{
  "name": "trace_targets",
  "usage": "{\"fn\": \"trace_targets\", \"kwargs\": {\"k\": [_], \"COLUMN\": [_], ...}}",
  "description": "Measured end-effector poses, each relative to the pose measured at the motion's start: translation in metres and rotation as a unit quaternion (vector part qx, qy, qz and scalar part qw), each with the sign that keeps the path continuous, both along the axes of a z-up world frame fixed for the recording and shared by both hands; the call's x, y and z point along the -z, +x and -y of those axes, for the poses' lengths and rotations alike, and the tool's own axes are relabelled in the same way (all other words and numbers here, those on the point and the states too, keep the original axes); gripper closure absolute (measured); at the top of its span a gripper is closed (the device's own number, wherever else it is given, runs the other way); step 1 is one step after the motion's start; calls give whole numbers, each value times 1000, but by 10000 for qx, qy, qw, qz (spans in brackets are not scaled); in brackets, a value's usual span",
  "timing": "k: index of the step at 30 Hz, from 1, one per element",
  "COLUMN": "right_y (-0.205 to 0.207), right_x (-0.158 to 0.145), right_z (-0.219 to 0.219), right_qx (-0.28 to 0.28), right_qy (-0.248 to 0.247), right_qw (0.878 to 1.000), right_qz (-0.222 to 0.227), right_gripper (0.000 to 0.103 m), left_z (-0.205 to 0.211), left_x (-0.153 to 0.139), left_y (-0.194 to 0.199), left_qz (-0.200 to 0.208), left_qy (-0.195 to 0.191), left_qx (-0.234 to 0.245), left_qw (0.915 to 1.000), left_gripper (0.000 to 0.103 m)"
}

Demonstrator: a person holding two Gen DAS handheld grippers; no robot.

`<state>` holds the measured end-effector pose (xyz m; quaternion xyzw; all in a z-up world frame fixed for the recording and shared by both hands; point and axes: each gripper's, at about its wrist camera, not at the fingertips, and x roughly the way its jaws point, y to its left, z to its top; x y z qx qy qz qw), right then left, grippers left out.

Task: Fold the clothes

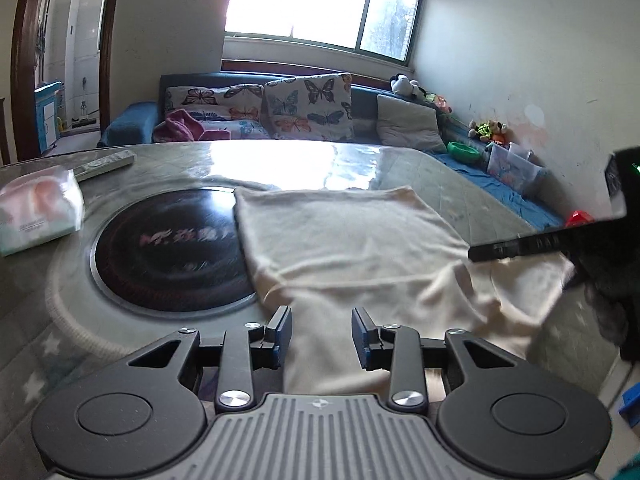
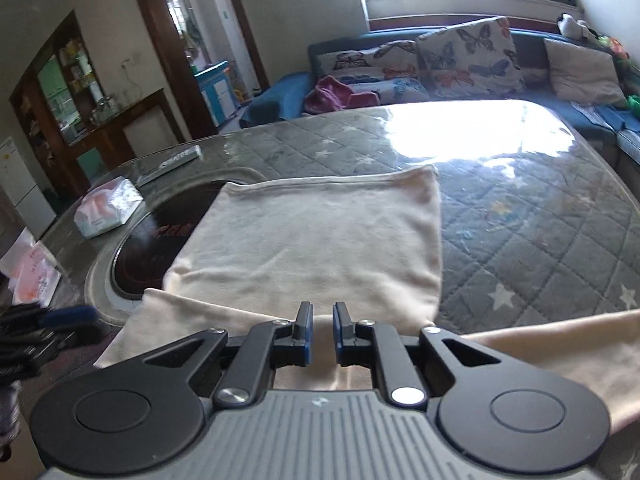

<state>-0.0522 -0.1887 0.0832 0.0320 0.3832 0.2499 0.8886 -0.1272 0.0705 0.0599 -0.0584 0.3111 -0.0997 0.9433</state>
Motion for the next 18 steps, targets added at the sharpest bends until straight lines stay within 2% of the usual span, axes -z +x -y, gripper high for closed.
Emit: {"fn": "trace_targets", "kwargs": {"k": [8,12,18], "right_y": [-6,-15,-28], "right_x": [15,26,21], "right_z": [-31,-35,-25], "right_qx": [-521,-627,-651], "right_qy": [-461,-938,-987], "right_qw": [9971,9929,9915], "right_qz": [293,364,538], "right_gripper": [92,92,91], "left_z": [8,6,2], "left_x": [22,30,36], "left_y": [42,45,44], "left_qz": [-276,-360,-422], "left_qy": [116,190,225], "left_qx": [-191,-253,-328], "left_qw": [9994,9988,9983], "left_gripper": [69,69,68]}}
